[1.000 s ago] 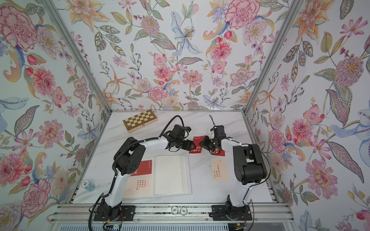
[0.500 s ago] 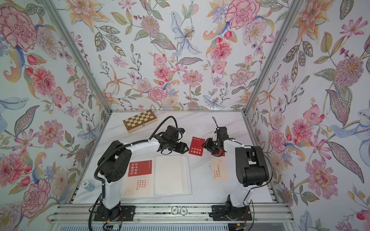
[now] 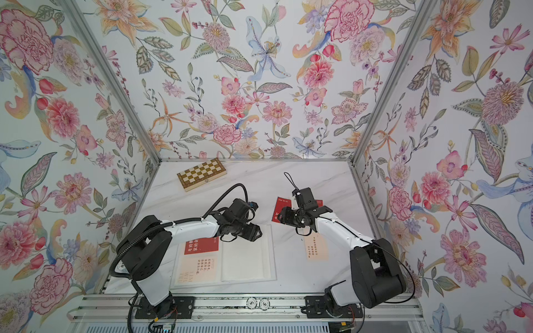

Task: Place the photos into the photo albums
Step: Turn the page of the photo album at the center of the board.

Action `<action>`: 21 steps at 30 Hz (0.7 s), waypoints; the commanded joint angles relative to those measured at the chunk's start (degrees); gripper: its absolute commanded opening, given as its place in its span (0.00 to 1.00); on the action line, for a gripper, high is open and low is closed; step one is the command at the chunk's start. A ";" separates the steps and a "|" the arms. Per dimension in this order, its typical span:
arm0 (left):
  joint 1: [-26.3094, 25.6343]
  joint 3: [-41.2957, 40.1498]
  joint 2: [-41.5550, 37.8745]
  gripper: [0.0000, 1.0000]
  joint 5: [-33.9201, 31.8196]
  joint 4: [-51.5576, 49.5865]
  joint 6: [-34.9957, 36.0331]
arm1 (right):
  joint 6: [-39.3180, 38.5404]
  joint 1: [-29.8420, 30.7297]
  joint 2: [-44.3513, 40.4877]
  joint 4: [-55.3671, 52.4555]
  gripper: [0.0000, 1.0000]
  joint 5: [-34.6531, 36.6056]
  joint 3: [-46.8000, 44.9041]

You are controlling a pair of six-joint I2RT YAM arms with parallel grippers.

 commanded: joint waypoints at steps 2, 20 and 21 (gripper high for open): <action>-0.22 -4.84 -3.07 0.65 -2.53 -1.17 -1.49 | 1.94 3.79 -1.91 -1.69 0.50 0.75 -0.44; 3.16 -18.00 -17.28 0.65 -6.77 -3.83 -2.55 | 7.79 17.30 8.38 6.77 0.50 -2.68 1.75; 3.60 -18.44 -17.66 0.65 -6.74 -3.97 -2.32 | 8.06 17.55 8.90 7.25 0.50 -2.91 1.71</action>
